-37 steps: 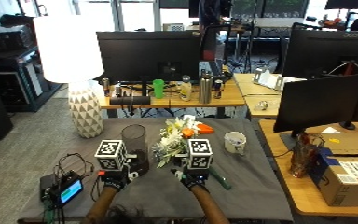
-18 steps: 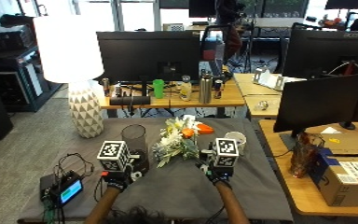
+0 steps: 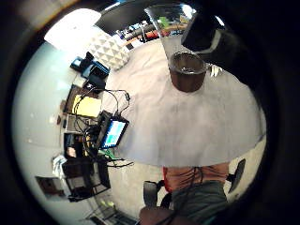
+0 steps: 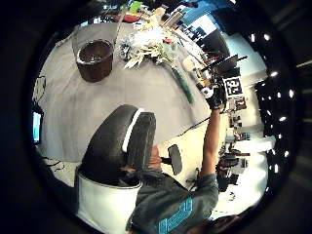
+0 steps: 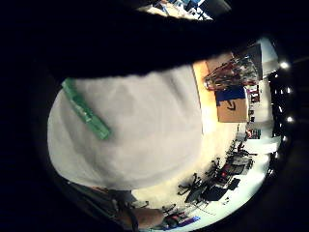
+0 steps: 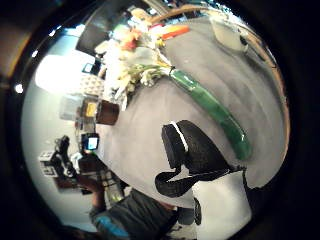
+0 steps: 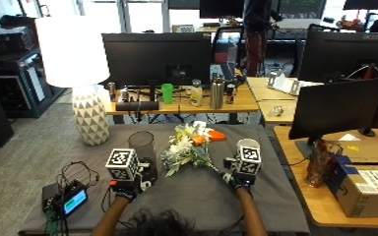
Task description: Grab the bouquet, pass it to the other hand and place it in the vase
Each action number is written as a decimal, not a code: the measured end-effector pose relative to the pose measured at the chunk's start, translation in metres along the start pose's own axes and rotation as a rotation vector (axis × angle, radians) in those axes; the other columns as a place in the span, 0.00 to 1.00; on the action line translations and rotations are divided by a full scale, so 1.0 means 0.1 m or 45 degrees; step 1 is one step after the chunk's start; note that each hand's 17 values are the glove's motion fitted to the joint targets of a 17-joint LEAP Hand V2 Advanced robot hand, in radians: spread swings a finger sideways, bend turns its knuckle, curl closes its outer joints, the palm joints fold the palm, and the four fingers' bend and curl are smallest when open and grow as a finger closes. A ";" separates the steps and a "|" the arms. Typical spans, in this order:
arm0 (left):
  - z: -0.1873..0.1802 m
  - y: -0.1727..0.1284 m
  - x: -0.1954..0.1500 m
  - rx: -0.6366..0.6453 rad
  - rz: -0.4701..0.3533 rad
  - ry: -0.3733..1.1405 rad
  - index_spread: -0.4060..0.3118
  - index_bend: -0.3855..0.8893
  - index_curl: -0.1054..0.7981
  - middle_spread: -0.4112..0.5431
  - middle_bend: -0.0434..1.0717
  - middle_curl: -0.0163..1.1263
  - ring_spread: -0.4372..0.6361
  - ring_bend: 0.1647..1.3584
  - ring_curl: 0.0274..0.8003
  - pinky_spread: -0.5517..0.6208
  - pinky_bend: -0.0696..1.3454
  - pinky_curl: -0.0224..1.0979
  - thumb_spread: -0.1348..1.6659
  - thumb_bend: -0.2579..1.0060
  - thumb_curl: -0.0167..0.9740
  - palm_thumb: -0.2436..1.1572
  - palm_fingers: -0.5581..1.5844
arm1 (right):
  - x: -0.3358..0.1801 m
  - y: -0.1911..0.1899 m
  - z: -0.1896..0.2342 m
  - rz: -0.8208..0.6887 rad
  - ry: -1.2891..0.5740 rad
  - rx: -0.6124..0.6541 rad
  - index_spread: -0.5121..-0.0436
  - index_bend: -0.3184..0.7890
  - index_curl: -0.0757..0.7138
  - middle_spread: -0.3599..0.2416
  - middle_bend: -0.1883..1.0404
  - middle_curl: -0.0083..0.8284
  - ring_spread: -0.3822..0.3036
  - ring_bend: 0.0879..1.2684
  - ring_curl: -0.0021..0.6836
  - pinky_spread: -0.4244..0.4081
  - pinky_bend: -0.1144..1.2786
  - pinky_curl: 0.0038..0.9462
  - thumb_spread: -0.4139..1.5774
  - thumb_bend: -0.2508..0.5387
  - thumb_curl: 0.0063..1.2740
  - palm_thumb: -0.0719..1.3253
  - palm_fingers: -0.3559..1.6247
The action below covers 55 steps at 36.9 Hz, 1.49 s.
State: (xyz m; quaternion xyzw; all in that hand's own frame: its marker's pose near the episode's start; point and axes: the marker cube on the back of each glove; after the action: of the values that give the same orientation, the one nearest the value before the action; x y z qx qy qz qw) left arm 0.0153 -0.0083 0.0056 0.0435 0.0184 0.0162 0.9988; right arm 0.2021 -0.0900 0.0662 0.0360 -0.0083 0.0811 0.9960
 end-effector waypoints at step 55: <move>0.26 -0.09 -0.14 -0.040 -0.037 0.065 0.42 0.39 0.36 0.46 0.22 0.35 0.52 0.39 0.38 0.77 0.30 0.36 0.67 0.19 0.29 0.28 0.46 | -0.20 0.25 0.23 0.151 -0.041 -0.099 0.59 0.42 0.48 0.38 0.64 0.64 0.30 0.65 0.72 0.21 0.54 0.42 0.64 0.33 0.41 0.76 0.89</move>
State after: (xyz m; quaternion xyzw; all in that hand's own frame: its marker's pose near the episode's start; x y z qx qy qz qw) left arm 0.0023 -0.0205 0.0315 0.0271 0.0443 0.0032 0.9986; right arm 0.1776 -0.0706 0.0908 -0.0022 -0.0297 0.1391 0.9898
